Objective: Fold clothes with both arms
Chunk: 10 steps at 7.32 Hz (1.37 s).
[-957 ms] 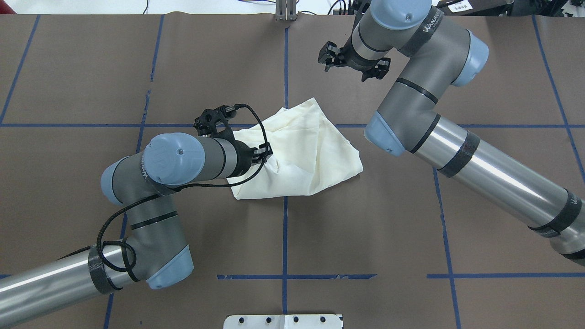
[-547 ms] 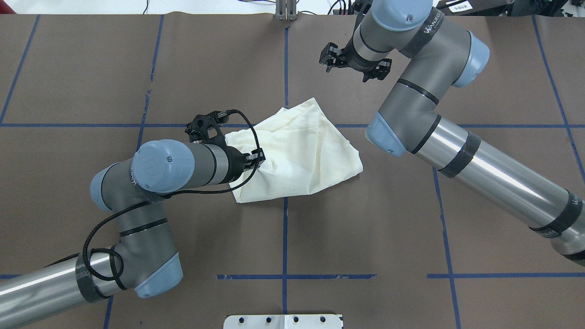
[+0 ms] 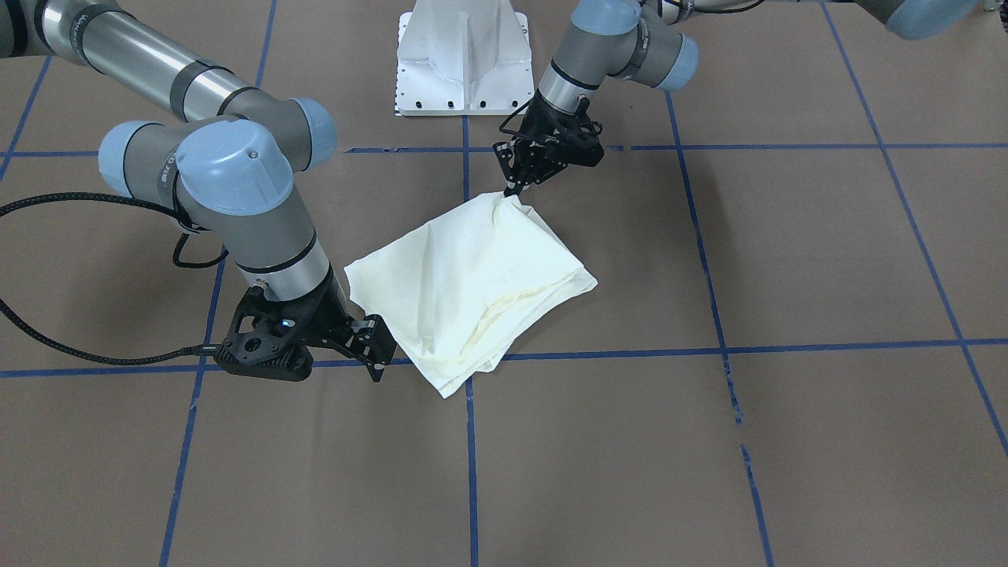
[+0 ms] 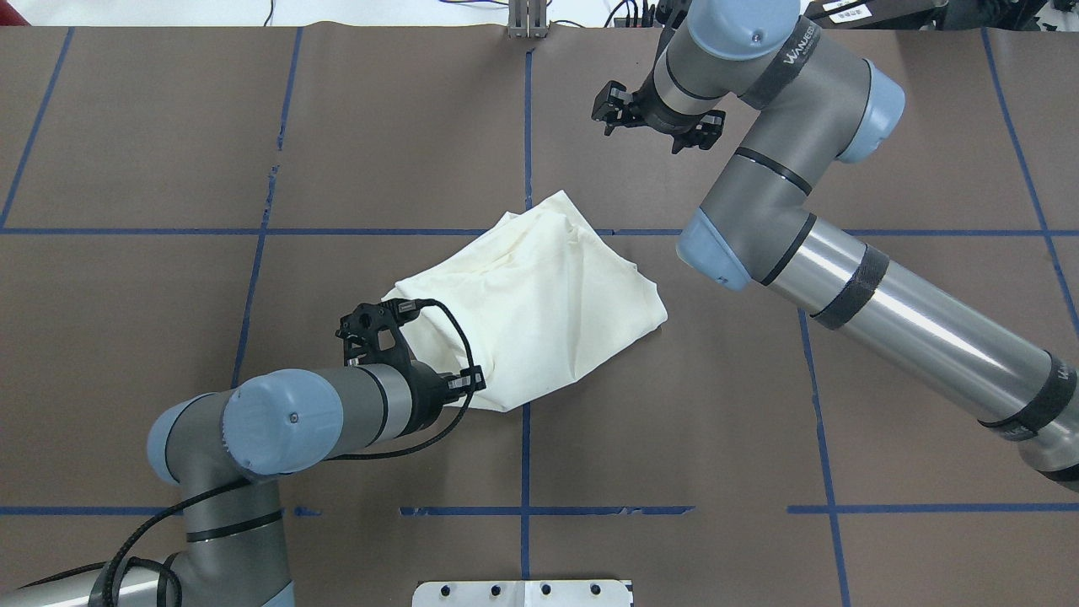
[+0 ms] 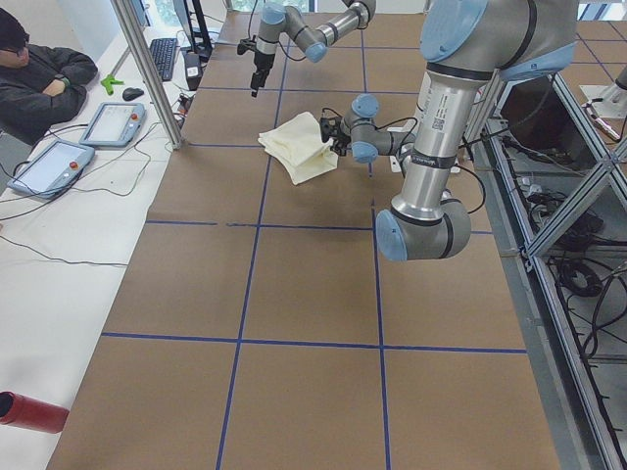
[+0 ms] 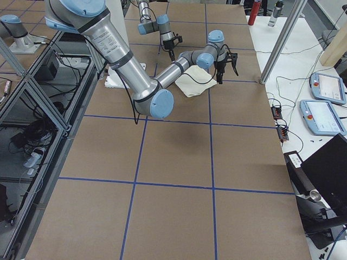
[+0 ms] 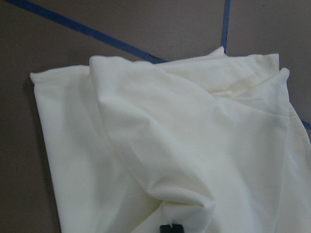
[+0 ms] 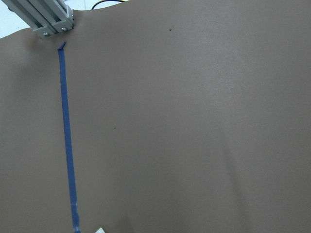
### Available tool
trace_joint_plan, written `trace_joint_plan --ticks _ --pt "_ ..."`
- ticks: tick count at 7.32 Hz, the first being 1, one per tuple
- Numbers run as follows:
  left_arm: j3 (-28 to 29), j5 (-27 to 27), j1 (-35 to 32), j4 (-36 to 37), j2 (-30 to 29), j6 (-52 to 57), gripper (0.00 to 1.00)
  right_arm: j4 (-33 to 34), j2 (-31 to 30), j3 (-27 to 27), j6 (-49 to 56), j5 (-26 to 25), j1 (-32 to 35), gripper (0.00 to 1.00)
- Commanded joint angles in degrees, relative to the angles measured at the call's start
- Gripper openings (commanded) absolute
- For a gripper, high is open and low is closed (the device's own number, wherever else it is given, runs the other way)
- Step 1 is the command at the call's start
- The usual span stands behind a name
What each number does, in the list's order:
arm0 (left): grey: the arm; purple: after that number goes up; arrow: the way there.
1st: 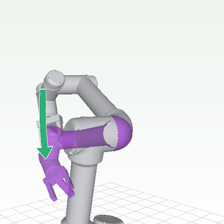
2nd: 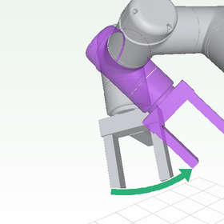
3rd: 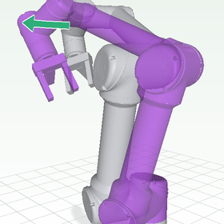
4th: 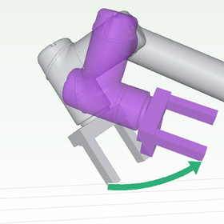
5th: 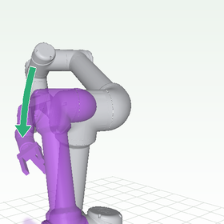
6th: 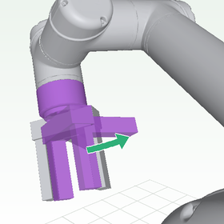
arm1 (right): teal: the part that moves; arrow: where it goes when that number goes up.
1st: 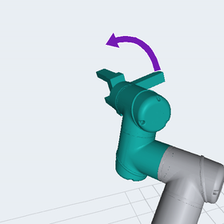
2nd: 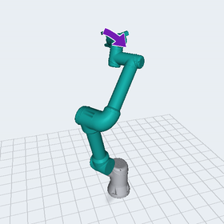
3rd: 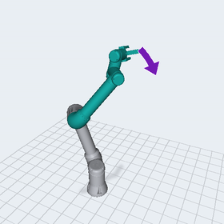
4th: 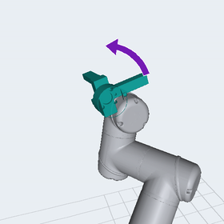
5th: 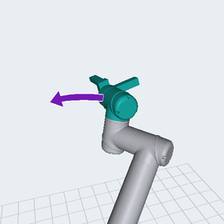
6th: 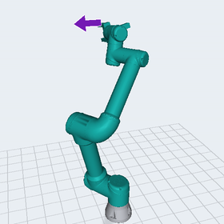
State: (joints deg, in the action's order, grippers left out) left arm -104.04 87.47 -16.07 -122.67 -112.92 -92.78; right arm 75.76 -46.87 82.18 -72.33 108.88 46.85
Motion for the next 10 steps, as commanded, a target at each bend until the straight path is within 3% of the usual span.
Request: trace_joint_plan --ticks 1,2,3,4,6,8,10 --pt "-0.29 -0.63 1.74 0.07 2.87 0.05 0.00 0.00 0.03 0.00 0.00 -0.07 0.00 1.00" --pt "-0.37 -0.46 1.66 0.07 2.88 0.14 0.00 0.00 0.03 0.00 0.00 -0.24 0.00 1.00" --pt "-1.85 -0.11 1.40 0.15 2.80 0.75 0.89 0.00 0.03 0.00 0.00 -0.24 0.00 1.00" --pt "-5.52 0.33 1.40 0.85 2.88 0.84 1.00 0.00 0.03 0.00 0.09 -0.24 0.00 1.00" --pt "-10.38 2.44 0.96 6.11 1.92 0.67 1.00 0.00 0.03 0.00 0.09 -0.16 0.00 1.00" --pt "-7.60 2.00 -0.35 6.13 -0.96 -0.12 1.00 0.00 0.03 0.00 0.00 -0.24 0.00 1.00" --pt "0.72 1.39 -0.27 5.78 -7.80 -6.87 1.00 0.00 0.03 0.00 0.09 -0.16 0.00 1.00"
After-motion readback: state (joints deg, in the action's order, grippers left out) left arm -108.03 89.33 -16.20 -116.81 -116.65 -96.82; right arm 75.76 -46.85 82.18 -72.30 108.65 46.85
